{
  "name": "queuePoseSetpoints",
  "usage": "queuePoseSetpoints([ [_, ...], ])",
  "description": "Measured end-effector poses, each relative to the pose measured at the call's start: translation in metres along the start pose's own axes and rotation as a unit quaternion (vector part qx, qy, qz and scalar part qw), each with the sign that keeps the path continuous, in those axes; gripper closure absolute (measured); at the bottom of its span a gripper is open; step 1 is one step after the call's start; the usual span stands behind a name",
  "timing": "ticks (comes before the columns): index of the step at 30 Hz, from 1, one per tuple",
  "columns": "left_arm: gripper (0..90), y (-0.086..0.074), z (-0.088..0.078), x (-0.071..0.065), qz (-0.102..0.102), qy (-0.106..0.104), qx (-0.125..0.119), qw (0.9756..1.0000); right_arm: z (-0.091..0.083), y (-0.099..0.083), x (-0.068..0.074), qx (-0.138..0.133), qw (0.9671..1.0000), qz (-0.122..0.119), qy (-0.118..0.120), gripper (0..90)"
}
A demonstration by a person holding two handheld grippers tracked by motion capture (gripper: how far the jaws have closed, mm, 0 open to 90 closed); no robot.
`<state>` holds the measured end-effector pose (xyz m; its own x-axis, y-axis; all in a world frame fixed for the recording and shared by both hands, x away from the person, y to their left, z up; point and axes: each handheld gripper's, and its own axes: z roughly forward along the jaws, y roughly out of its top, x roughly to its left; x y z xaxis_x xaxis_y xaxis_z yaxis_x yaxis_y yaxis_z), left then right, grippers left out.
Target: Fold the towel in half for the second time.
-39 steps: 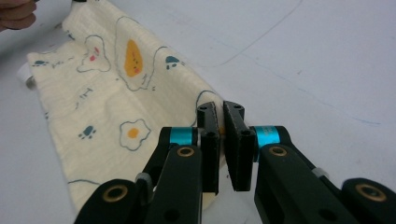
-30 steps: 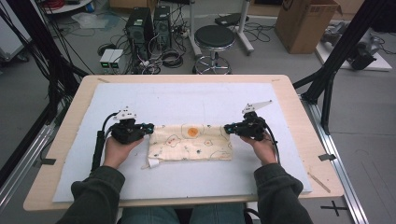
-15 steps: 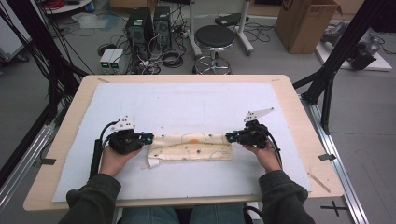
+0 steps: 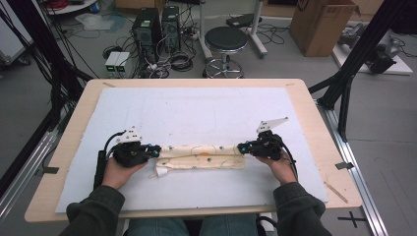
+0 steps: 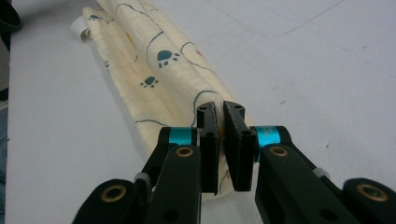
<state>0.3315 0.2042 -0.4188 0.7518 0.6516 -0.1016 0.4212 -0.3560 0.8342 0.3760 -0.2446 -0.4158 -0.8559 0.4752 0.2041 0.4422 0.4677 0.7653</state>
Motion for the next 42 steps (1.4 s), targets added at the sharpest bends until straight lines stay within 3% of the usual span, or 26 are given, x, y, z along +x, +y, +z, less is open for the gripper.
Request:
queuePoseSetpoints([
  [21, 82.6, 0.0, -0.015, -0.003, 0.007, 0.001, -0.012, 0.9999, -0.005, -0.002, 0.013, -0.005, 0.9999, -0.013, 0.0, 84.6],
  [33, 83.6, -0.005, -0.017, -0.01, 0.018, 0.001, 0.006, 0.9998, -0.003, -0.011, 0.018, 0.005, 0.9998, -0.017, -0.003, 84.5],
  [38, 84.3, -0.015, -0.013, -0.01, 0.008, 0.0, 0.012, 0.9999, -0.002, -0.012, 0.02, 0.009, 0.9998, -0.017, -0.002, 84.4],
  [42, 84.6, -0.017, -0.013, -0.011, 0.011, -0.002, 0.017, 0.9998, 0.0, -0.015, 0.021, 0.014, 0.9997, -0.019, -0.001, 84.3],
])
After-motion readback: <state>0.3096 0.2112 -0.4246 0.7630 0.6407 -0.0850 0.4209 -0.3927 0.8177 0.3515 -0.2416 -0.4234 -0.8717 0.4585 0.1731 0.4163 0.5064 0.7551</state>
